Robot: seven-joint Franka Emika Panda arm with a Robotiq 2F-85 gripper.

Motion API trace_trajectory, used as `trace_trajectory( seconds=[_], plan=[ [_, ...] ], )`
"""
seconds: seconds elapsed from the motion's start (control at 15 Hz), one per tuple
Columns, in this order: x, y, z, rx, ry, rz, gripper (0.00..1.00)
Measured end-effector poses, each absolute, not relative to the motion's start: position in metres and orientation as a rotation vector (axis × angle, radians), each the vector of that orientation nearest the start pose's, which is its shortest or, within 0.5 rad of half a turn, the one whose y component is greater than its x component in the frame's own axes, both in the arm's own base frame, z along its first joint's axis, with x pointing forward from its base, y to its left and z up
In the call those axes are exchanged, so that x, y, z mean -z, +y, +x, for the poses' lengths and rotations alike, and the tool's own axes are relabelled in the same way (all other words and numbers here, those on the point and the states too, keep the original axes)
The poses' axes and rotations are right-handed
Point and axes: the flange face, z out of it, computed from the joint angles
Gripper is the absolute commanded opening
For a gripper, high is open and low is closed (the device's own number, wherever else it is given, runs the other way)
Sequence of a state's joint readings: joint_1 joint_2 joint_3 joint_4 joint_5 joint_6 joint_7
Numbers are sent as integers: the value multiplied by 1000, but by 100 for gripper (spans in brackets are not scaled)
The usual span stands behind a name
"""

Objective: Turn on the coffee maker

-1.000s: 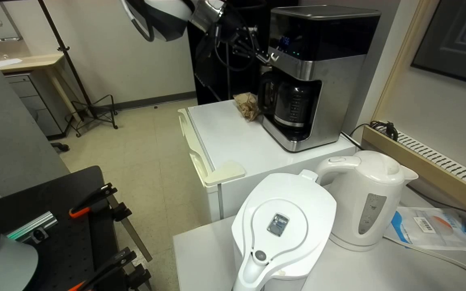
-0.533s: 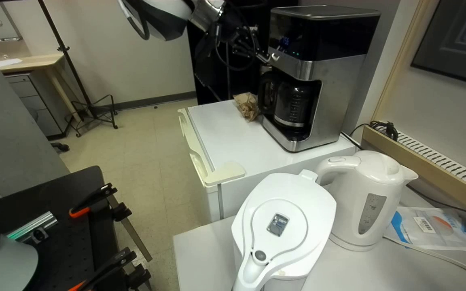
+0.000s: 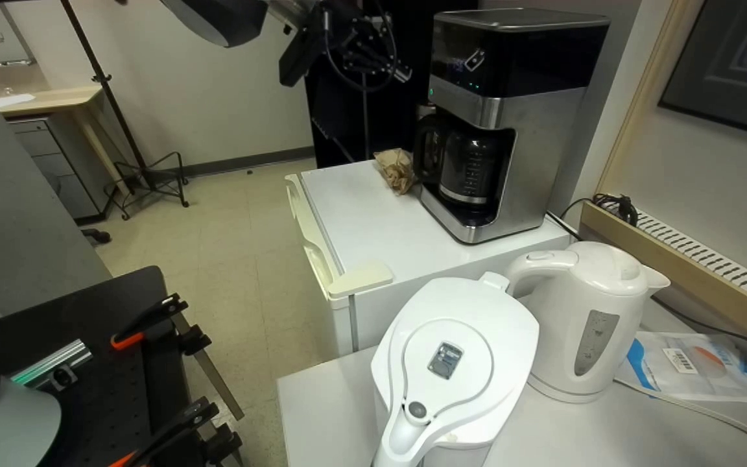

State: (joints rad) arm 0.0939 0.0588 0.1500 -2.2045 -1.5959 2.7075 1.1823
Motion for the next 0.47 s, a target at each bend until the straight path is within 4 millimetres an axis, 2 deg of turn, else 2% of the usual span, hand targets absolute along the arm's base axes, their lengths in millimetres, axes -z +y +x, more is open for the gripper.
trace_trajectory(
  seconds=[0.47],
  plan=[
    [-397, 147, 463, 1532, -900, -3111, 0]
  ],
)
